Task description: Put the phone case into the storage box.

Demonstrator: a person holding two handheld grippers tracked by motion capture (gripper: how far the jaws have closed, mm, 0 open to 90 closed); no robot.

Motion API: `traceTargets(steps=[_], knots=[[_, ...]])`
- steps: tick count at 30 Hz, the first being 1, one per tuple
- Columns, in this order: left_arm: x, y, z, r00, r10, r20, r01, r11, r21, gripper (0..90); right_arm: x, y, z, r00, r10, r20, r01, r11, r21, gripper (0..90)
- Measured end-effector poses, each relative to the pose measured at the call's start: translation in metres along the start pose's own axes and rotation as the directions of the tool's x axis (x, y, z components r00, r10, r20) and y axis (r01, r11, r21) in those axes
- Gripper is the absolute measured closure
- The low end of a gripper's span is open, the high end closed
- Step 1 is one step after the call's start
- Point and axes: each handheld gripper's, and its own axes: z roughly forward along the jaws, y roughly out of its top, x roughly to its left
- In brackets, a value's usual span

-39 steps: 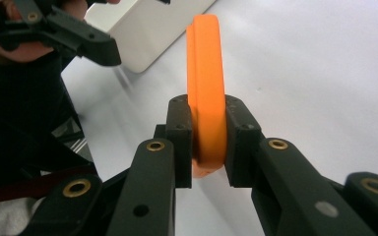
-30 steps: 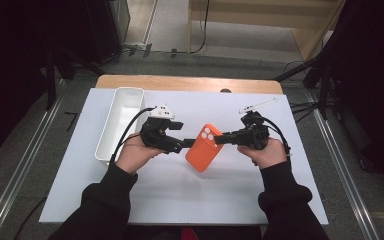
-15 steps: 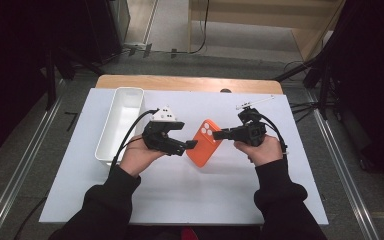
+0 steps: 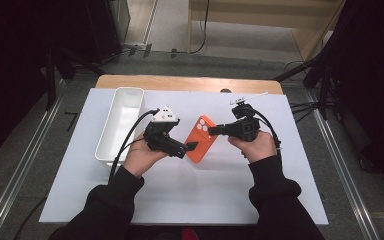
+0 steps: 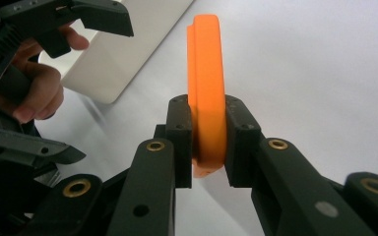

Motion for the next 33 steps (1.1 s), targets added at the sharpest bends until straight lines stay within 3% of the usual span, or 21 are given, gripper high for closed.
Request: traceTargets(steps=[3,6,13,17,20,23,28,33], knots=[[-0.001,0.0,0.0,0.9999,0.009,0.013,-0.009,0.9999,-0.013,0.0,0.001,0.004,-0.001,1.0,0.003,-0.003,-0.003,1.0,0.002,74.6],[-0.001,0.0,0.003,0.9997,-0.007,0.023,0.007,1.0,-0.007,0.0,0.002,0.008,0.0,1.0,0.002,-0.004,-0.002,1.0,0.0,74.6],[-0.002,-0.001,0.009,0.9993,-0.001,-0.036,0.002,0.9997,0.024,0.0,0.003,0.011,0.004,0.9997,0.022,-0.006,-0.022,1.0,0.02,74.6],[-0.004,-0.001,0.012,0.9988,0.021,-0.045,-0.02,0.9995,0.025,0.0,0.004,0.011,0.005,0.9995,0.03,-0.013,-0.029,0.999,0.036,74.6],[-0.006,-0.001,0.014,0.9993,0.015,-0.033,-0.014,0.9994,0.031,0.0,0.006,0.011,0.007,0.9993,0.034,-0.015,-0.033,0.998,0.044,74.6],[-0.007,-0.001,0.016,0.9983,0.026,-0.053,-0.025,0.9994,0.026,0.0,0.008,0.011,0.009,0.9994,0.029,-0.017,-0.028,0.998,0.047,74.6],[-0.009,0.0,0.019,0.9976,-0.009,-0.068,0.012,0.9992,0.038,0.0,0.011,0.011,0.01,0.9996,0.02,-0.021,-0.019,0.998,0.053,74.6],[-0.014,-0.001,0.024,0.9953,0.007,-0.097,-0.003,0.9991,0.042,0.0,0.014,0.01,0.012,0.9996,0.018,-0.024,-0.017,0.998,0.062,74.5]])
